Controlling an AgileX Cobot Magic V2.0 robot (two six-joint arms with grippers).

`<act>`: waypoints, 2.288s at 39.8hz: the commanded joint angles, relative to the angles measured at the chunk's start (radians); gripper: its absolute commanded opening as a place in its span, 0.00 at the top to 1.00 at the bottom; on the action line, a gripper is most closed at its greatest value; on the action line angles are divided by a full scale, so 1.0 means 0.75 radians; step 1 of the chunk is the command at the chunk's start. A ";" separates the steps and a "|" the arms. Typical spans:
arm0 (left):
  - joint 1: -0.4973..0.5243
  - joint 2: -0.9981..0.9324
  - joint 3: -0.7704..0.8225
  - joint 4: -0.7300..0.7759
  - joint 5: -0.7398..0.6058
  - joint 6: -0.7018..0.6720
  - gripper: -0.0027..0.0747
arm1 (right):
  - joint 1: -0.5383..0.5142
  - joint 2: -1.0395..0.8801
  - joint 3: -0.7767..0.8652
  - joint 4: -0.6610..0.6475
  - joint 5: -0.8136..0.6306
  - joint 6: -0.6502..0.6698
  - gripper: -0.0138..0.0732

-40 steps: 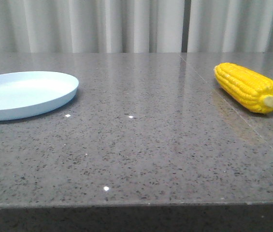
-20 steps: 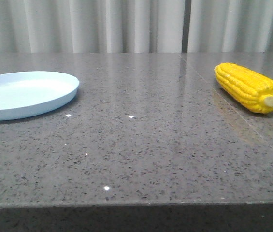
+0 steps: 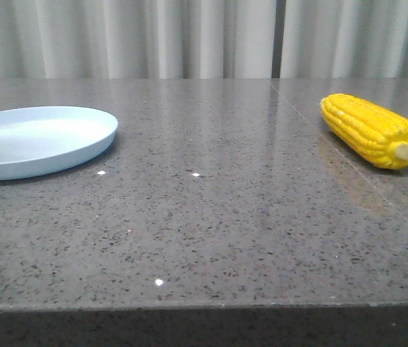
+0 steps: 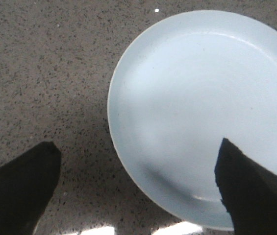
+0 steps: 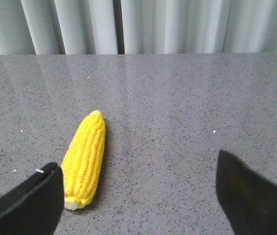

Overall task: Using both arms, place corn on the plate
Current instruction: 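Grasp the rim of the pale blue plate with the left gripper, then slide the plate toward the table center and release it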

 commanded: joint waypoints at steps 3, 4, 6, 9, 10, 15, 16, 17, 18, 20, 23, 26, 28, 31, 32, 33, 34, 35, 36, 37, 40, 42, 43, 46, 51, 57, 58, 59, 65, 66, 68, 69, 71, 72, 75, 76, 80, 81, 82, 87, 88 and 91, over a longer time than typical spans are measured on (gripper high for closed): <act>-0.010 0.137 -0.120 -0.017 -0.036 -0.002 0.17 | -0.003 0.020 -0.050 0.000 -0.096 -0.013 0.10; -0.010 0.160 -0.127 -0.017 -0.036 -0.002 0.17 | -0.003 0.020 -0.050 0.000 -0.096 -0.013 0.10; -0.010 0.208 -0.139 -0.017 -0.036 -0.002 0.17 | -0.003 0.020 -0.050 0.000 -0.096 -0.013 0.10; -0.010 0.273 -0.151 -0.017 -0.039 -0.002 0.17 | -0.003 0.020 -0.050 0.000 -0.096 -0.013 0.10; -0.010 0.292 -0.154 -0.017 -0.041 -0.002 0.17 | -0.003 0.020 -0.050 0.000 -0.096 -0.013 0.10; -0.010 0.348 -0.154 -0.017 -0.043 -0.002 0.17 | -0.003 0.020 -0.050 0.000 -0.096 -0.013 0.10; -0.010 0.356 -0.154 -0.017 -0.040 -0.002 0.17 | -0.003 0.020 -0.050 0.000 -0.096 -0.013 0.10; -0.010 0.358 -0.154 -0.017 -0.040 -0.002 0.17 | -0.003 0.020 -0.050 0.000 -0.096 -0.013 0.10; -0.010 0.359 -0.154 -0.017 -0.038 -0.002 0.18 | -0.003 0.020 -0.050 0.000 -0.096 -0.013 0.10; -0.010 0.359 -0.154 -0.026 -0.038 -0.002 0.23 | -0.003 0.020 -0.050 0.000 -0.096 -0.013 0.10; -0.010 0.359 -0.159 -0.038 -0.038 -0.002 0.37 | -0.003 0.020 -0.050 0.000 -0.096 -0.013 0.10; -0.010 0.359 -0.159 -0.041 -0.038 -0.002 0.57 | -0.003 0.020 -0.050 0.000 -0.096 -0.013 0.10; -0.010 0.359 -0.159 -0.041 -0.038 -0.002 0.70 | -0.003 0.020 -0.050 0.000 -0.096 -0.013 0.10; -0.010 0.359 -0.159 -0.041 -0.046 -0.002 0.93 | -0.003 0.020 -0.050 0.000 -0.096 -0.013 0.10; -0.010 0.359 -0.159 -0.041 -0.049 -0.002 0.99 | -0.003 0.020 -0.050 0.000 -0.096 -0.013 0.10; -0.010 0.359 -0.159 -0.041 -0.056 -0.002 0.99 | -0.003 0.020 -0.050 0.000 -0.096 -0.013 0.10; -0.010 0.357 -0.162 -0.049 -0.057 -0.002 0.99 | -0.003 0.020 -0.050 0.000 -0.096 -0.013 0.10; -0.010 0.355 -0.169 -0.060 -0.057 -0.002 0.99 | -0.003 0.020 -0.050 0.000 -0.096 -0.013 0.10; -0.010 0.348 -0.178 -0.077 -0.057 -0.002 0.99 | -0.003 0.020 -0.050 0.000 -0.096 -0.013 0.10; -0.010 0.344 -0.186 -0.093 -0.057 0.004 0.99 | -0.003 0.020 -0.050 0.000 -0.096 -0.013 0.10; -0.024 0.303 -0.221 -0.144 -0.063 0.004 0.99 | -0.003 0.020 -0.050 0.000 -0.096 -0.013 0.10; -0.048 0.279 -0.246 -0.172 -0.063 0.004 0.99 | -0.003 0.020 -0.050 0.000 -0.096 -0.013 0.10; -0.059 0.272 -0.264 -0.192 -0.063 0.004 0.99 | -0.003 0.020 -0.050 0.000 -0.096 -0.013 0.10; -0.099 0.265 -0.313 -0.272 -0.042 0.004 0.99 | -0.003 0.020 -0.050 0.000 -0.096 -0.013 0.10; -0.212 0.291 -0.375 -0.360 -0.070 0.004 0.99 | -0.003 0.020 -0.050 0.000 -0.096 -0.013 0.10; -0.344 0.374 -0.401 -0.376 -0.088 -0.011 0.99 | -0.003 0.020 -0.050 0.000 -0.096 -0.013 0.10; -0.349 0.390 -0.401 -0.376 -0.082 -0.013 0.99 | -0.003 0.020 -0.050 0.000 -0.096 -0.013 0.10; -0.356 0.401 -0.401 -0.378 -0.079 -0.013 0.99 | -0.003 0.020 -0.050 0.000 -0.096 -0.013 0.10; -0.359 0.464 -0.401 -0.396 -0.074 -0.013 0.99 | -0.003 0.020 -0.050 0.000 -0.096 -0.013 0.10; -0.359 0.473 -0.401 -0.396 -0.074 -0.013 0.99 | -0.003 0.020 -0.050 0.000 -0.096 -0.013 0.10; -0.357 0.484 -0.401 -0.396 -0.067 -0.013 0.98 | -0.003 0.020 -0.050 0.000 -0.096 -0.013 0.10; -0.357 0.488 -0.401 -0.396 -0.066 -0.013 0.97 | -0.003 0.020 -0.050 0.000 -0.096 -0.013 0.10; -0.357 0.499 -0.401 -0.396 -0.060 -0.013 0.91 | -0.003 0.020 -0.050 0.000 -0.096 -0.013 0.10; -0.357 0.499 -0.401 -0.396 -0.060 -0.013 0.87 | -0.003 0.020 -0.050 0.000 -0.096 -0.013 0.10; -0.357 0.499 -0.401 -0.396 -0.066 -0.013 0.72 | -0.003 0.020 -0.050 0.000 -0.096 -0.013 0.10; -0.350 0.496 -0.406 -0.396 -0.069 -0.013 0.65 | -0.003 0.020 -0.050 0.000 -0.096 -0.013 0.10; -0.316 0.463 -0.432 -0.396 -0.066 -0.013 0.44 | -0.003 0.020 -0.050 0.000 -0.096 -0.013 0.10; -0.305 0.446 -0.440 -0.388 -0.066 -0.013 0.40 | -0.003 0.020 -0.050 0.000 -0.096 -0.013 0.10; -0.293 0.429 -0.442 -0.385 -0.066 -0.013 0.37 | -0.003 0.020 -0.050 0.000 -0.096 -0.013 0.10; -0.231 0.310 -0.442 -0.298 -0.073 -0.013 0.38 | -0.003 0.020 -0.050 0.000 -0.096 -0.013 0.10; -0.218 0.282 -0.442 -0.268 -0.064 -0.013 0.40 | -0.003 0.020 -0.050 0.000 -0.096 -0.013 0.10; -0.159 0.213 -0.439 -0.198 -0.001 -0.013 0.51 | -0.003 0.020 -0.050 0.000 -0.096 -0.013 0.10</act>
